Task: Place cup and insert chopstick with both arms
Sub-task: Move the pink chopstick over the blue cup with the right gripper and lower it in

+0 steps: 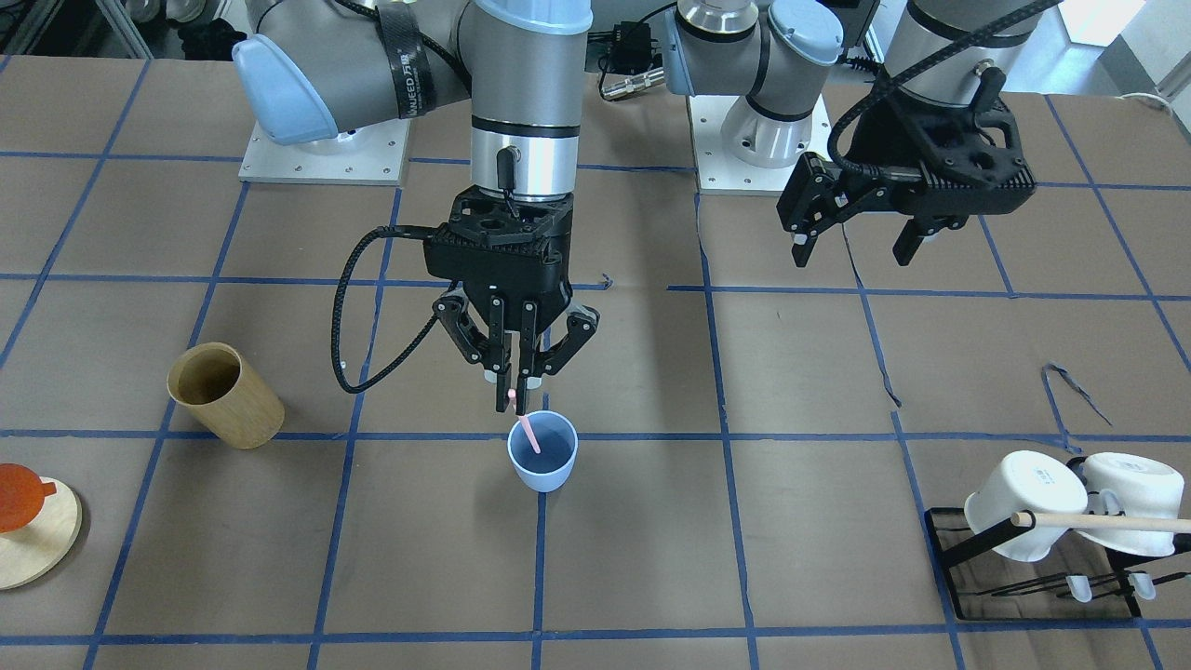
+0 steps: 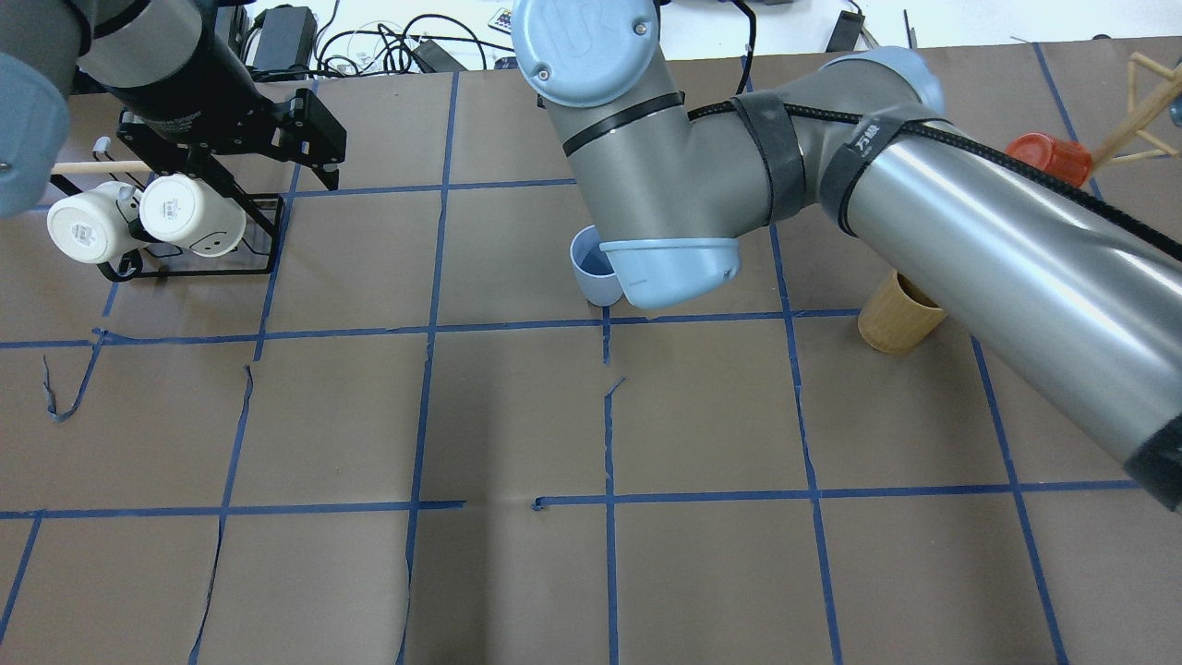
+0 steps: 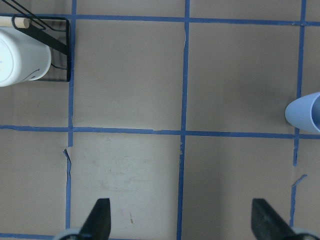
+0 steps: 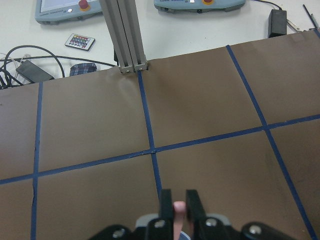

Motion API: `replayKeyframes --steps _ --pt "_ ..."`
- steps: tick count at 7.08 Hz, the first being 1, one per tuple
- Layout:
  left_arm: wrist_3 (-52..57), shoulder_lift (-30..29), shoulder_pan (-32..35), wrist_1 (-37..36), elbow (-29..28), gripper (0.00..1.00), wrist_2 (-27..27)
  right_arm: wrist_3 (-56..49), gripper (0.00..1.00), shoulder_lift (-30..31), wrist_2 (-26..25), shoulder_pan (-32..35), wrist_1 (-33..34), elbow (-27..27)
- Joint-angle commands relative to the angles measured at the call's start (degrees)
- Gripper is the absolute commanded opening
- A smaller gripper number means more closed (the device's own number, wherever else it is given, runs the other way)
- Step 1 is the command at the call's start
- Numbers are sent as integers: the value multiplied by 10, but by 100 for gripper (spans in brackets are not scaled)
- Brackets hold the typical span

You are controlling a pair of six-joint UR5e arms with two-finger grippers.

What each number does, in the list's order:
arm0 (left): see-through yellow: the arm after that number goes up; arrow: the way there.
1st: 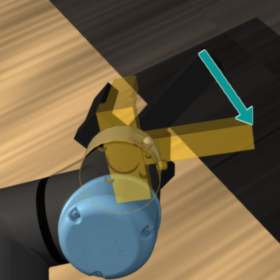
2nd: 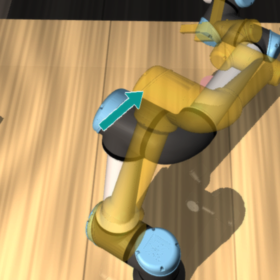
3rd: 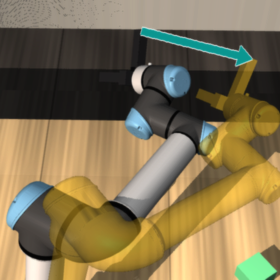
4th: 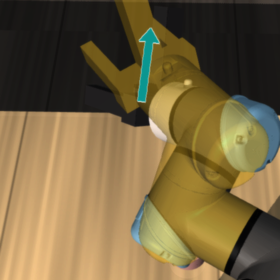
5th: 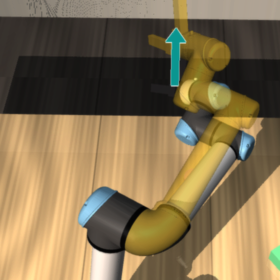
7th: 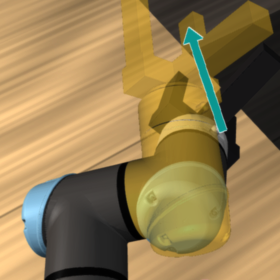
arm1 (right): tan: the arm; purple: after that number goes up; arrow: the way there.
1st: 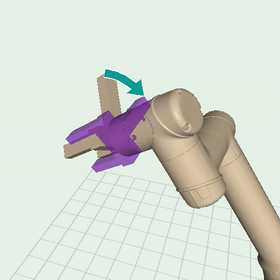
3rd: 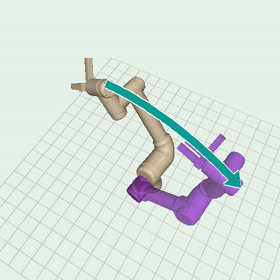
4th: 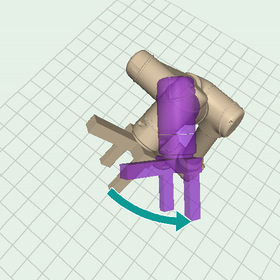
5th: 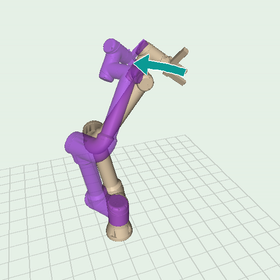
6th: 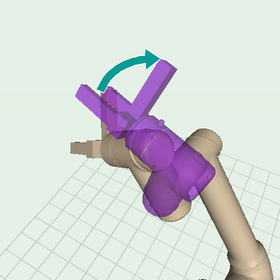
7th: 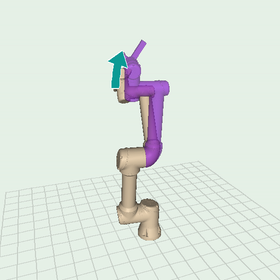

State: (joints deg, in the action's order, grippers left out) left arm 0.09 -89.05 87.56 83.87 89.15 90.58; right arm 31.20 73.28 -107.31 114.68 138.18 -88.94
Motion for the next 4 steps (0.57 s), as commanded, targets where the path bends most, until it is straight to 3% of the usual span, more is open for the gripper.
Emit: replayKeyframes --steps 1,2,4 --pt "0 1 0 -4 -3 100 4 -10 100 12 2 -2 -5 6" --pt "0 2 0 -5 -6 100 7 -22 100 22 2 -8 -49 30" --pt "1 4 1 -5 -6 100 5 -55 100 48 7 -27 -225 96"
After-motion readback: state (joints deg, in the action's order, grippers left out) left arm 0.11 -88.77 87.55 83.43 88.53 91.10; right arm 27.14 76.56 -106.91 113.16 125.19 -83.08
